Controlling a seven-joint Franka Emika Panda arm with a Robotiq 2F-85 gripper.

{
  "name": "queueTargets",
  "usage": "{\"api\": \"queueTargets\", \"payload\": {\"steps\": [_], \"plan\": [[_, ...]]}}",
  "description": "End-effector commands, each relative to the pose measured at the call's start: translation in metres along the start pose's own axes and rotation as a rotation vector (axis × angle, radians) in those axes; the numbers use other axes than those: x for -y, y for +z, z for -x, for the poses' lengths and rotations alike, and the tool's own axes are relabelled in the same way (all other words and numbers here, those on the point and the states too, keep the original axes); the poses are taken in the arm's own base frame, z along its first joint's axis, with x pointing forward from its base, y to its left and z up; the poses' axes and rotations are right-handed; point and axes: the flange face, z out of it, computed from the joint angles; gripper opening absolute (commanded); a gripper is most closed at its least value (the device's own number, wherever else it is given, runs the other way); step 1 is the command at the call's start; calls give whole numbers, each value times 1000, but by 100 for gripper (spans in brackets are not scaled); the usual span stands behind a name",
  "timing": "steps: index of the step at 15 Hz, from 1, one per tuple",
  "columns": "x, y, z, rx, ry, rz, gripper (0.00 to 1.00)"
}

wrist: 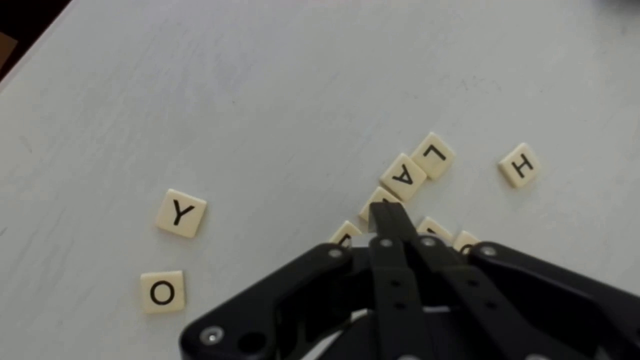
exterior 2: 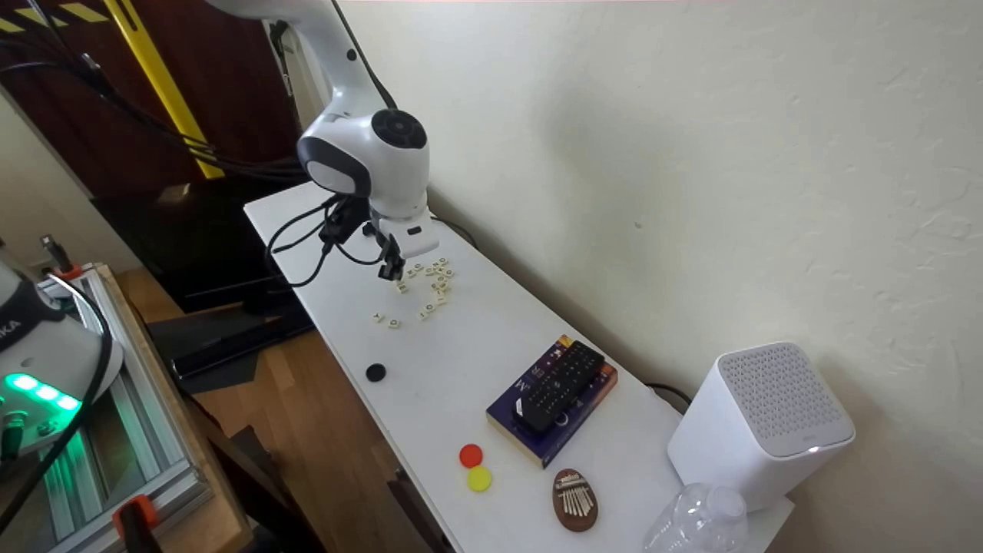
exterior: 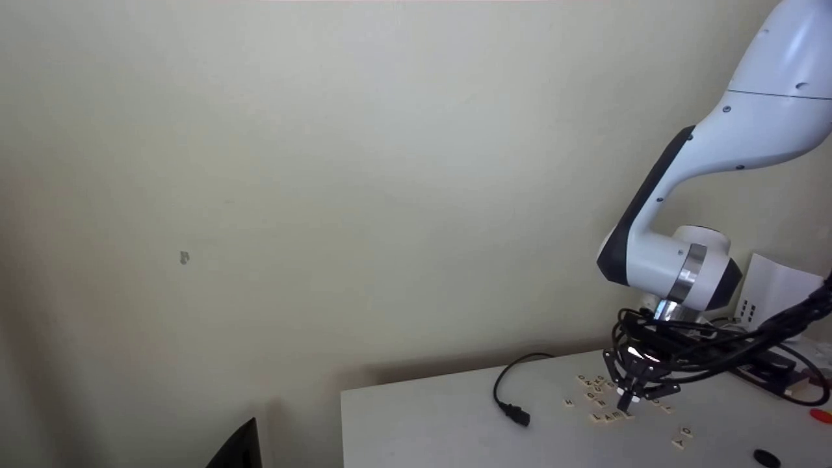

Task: Arrange the letter tiles

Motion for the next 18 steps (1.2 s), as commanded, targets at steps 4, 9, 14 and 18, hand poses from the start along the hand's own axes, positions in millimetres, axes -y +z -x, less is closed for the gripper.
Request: {"api": "queueTargets", "payload": {"steps": [4, 9, 14, 18], "plan": [[-8, -2, -1, -40, -185, 32, 0], [-8, -2, -5, -74, -257, 29, 0], [-10, 7, -1, -53, -318, 48, 0], [-12, 11, -2, -54, -340, 55, 0]]}}
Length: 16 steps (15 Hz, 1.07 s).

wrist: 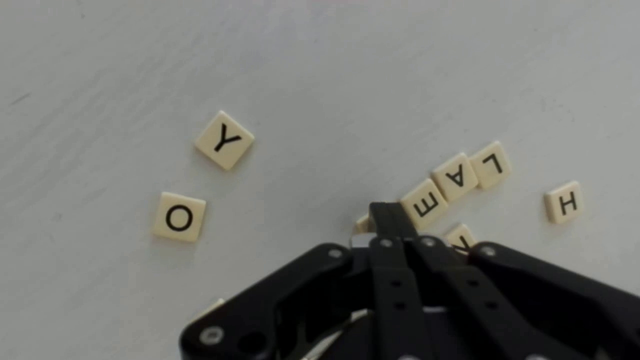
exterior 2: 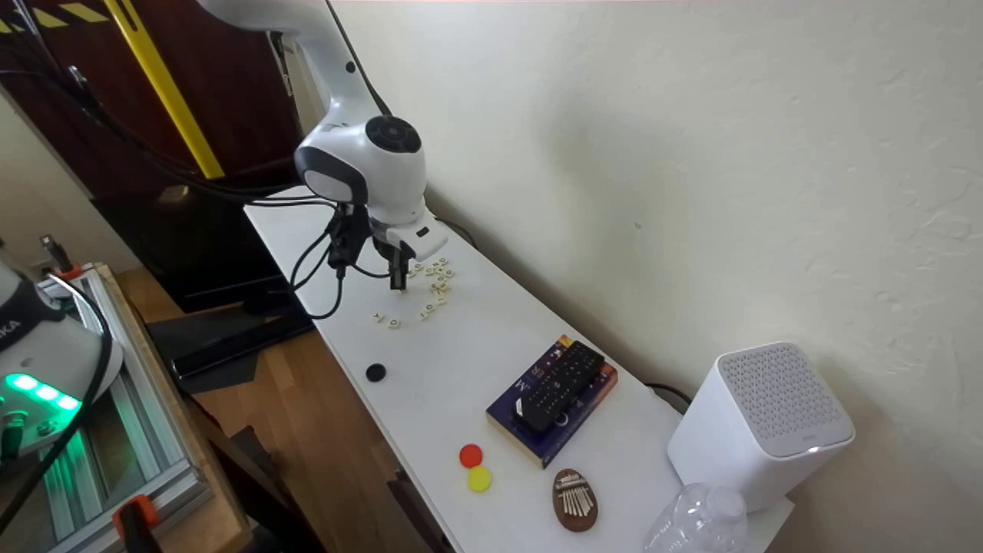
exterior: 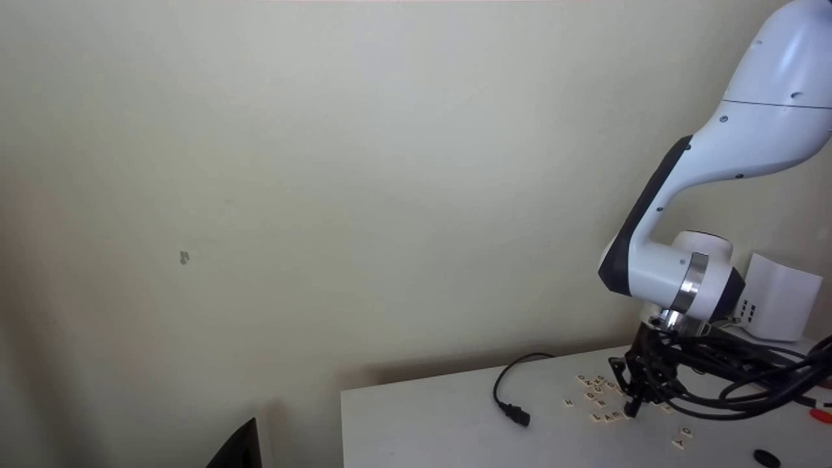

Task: Arrange the letter tiles

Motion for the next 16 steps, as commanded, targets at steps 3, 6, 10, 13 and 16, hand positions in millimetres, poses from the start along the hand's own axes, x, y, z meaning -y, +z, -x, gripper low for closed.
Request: {"api": "queueTargets", "payload": {"steps": [3, 6, 10, 13, 16], "plan": [[0, 5, 2, -2, -50, 12, 0], [2, 7, 3, 6, -69, 9, 0], [6, 9, 6, 19, -98, 8, 0], [8, 10, 8, 22, -110, 10, 0], [10, 11, 8, 23, -119, 10, 0]]}}
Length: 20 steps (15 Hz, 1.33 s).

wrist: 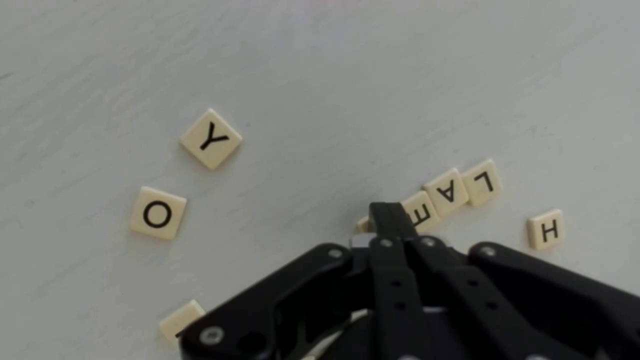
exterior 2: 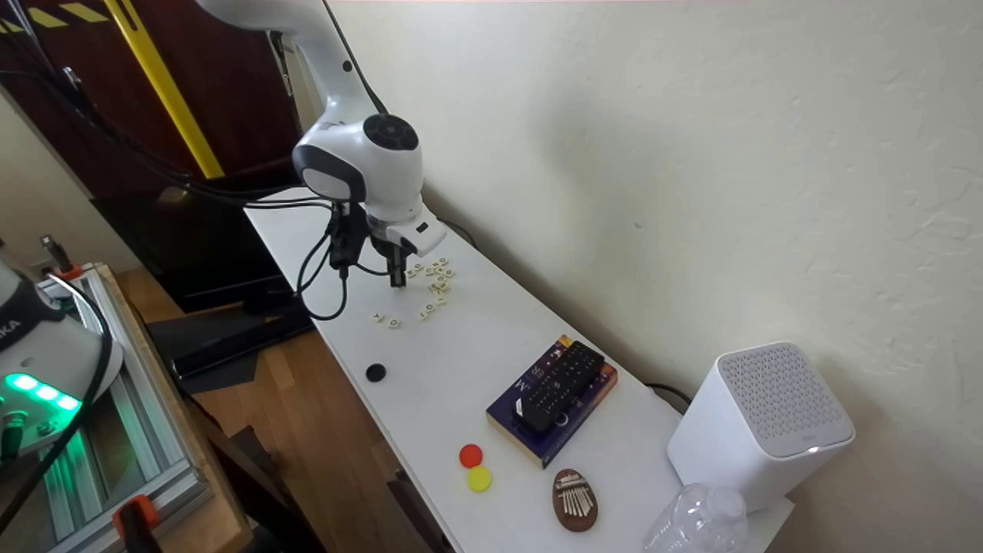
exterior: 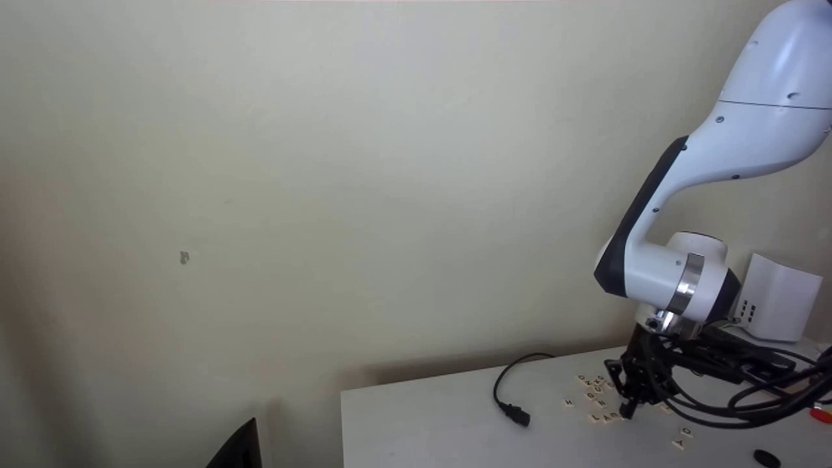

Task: Arrange the letter tiles

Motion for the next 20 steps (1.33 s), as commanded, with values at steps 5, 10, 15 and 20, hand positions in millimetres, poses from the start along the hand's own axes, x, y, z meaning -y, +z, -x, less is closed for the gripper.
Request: {"api": "queueTargets", "payload": {"steps": [5, 10, 15, 20], "plan": [[-1, -1, 4, 3, -16, 8, 0], [-2, -24, 5, -30, -5, -11, 0], [5, -44, 8, -51, -13, -33, 0], [13, -57, 13, -61, -52, -46, 0]]}}
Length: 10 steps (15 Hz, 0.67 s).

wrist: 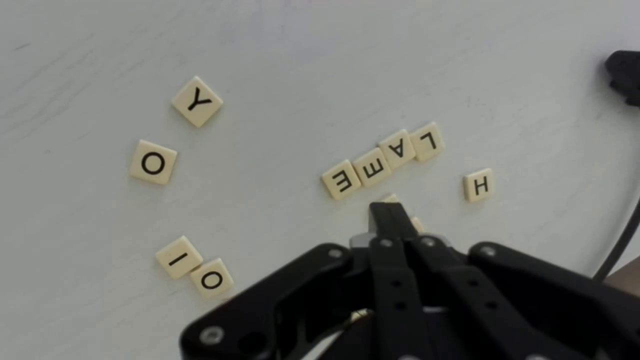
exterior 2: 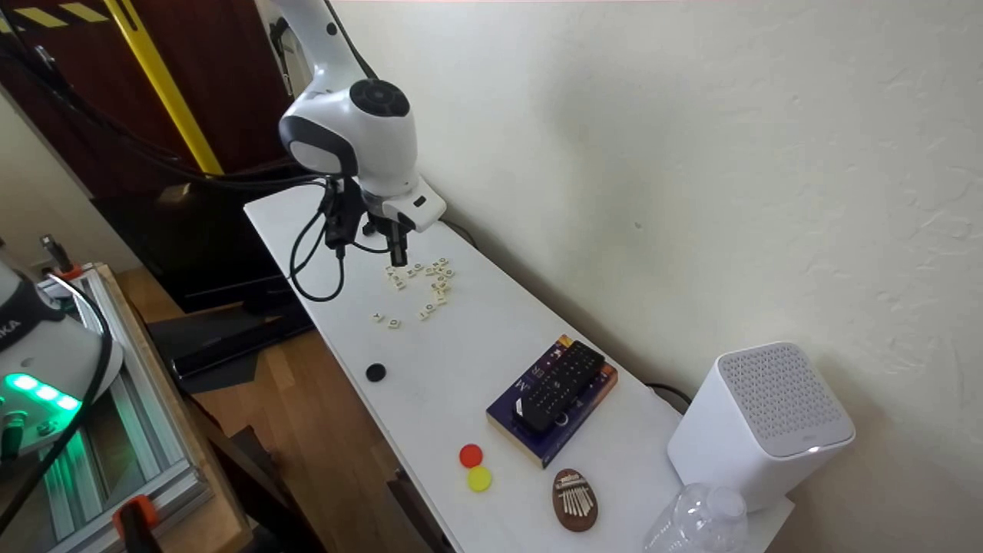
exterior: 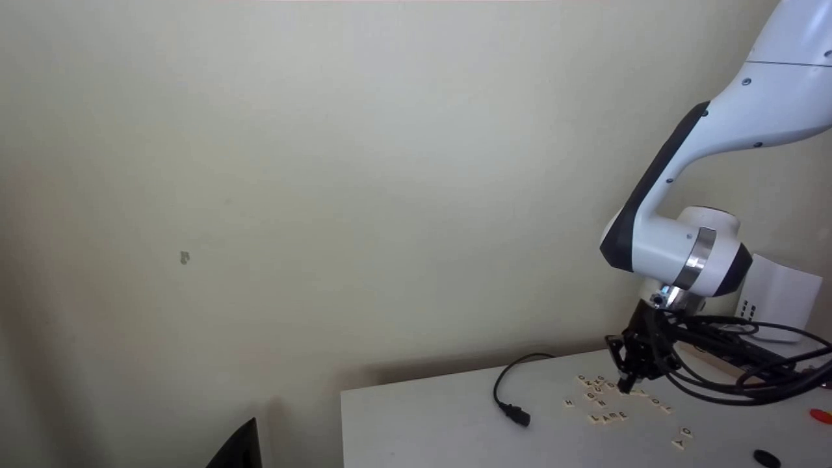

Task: Arrange the letter tiles

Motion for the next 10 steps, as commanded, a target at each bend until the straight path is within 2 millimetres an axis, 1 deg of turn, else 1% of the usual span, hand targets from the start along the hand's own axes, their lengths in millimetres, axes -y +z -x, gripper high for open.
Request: {"api": "queueTargets", "payload": {"steps": [1, 4, 10], "plan": [[4, -14, 10, -10, -45, -13, 0], [9, -12, 7, -23, -69, -11, 0], [15, 1, -3, -33, -84, 2, 0]]}}
